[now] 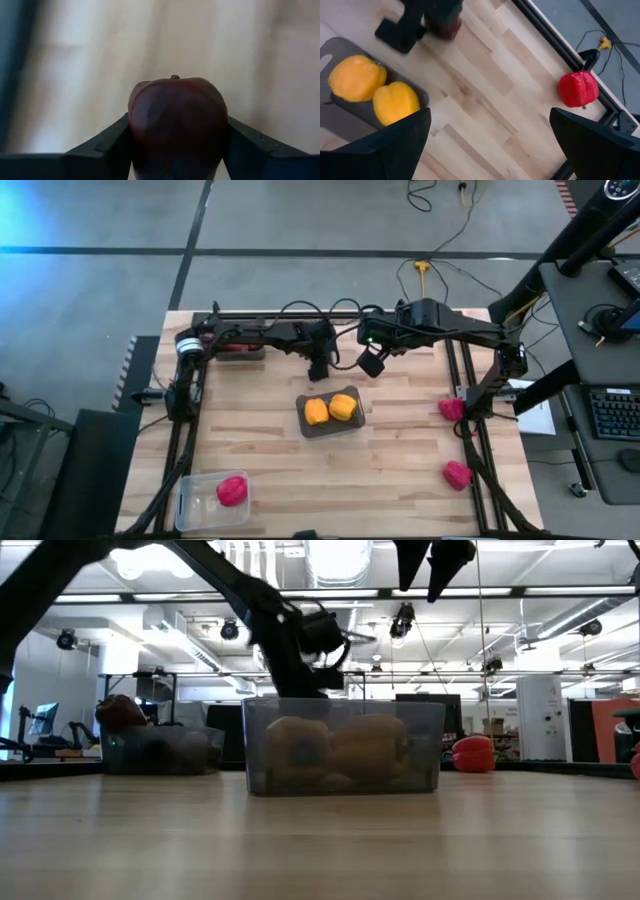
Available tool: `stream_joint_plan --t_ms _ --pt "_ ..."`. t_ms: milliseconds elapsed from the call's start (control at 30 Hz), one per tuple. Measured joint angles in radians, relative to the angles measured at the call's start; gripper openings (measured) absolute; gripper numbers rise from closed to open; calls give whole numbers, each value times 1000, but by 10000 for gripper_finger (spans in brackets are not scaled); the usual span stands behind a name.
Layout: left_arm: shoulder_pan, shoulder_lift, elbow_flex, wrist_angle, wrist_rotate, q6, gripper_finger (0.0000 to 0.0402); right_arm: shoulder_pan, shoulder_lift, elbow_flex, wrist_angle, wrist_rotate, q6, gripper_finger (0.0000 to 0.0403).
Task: Sort produce into baskets
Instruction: Put the apple into the top black bin
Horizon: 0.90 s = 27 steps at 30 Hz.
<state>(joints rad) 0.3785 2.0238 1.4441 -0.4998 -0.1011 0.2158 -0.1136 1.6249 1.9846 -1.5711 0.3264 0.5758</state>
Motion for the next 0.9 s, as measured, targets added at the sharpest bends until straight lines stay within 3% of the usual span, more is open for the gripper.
stream_joint_plan --t_ms 133,400,633,900 --pt "23 -132 0 -143 -164 -9 224 23 0 0 0 -3 -1 400" --pt "137 -416 -69 -440 -250 -177 224 33 0 -10 1 32 12 400" --pt "193 -560 -296 -426 -301 -256 224 32 0 -16 8 70 5 400" --pt "192 -572 -408 -356 -352 -379 279 -15 0 -16 30 72 2 400"
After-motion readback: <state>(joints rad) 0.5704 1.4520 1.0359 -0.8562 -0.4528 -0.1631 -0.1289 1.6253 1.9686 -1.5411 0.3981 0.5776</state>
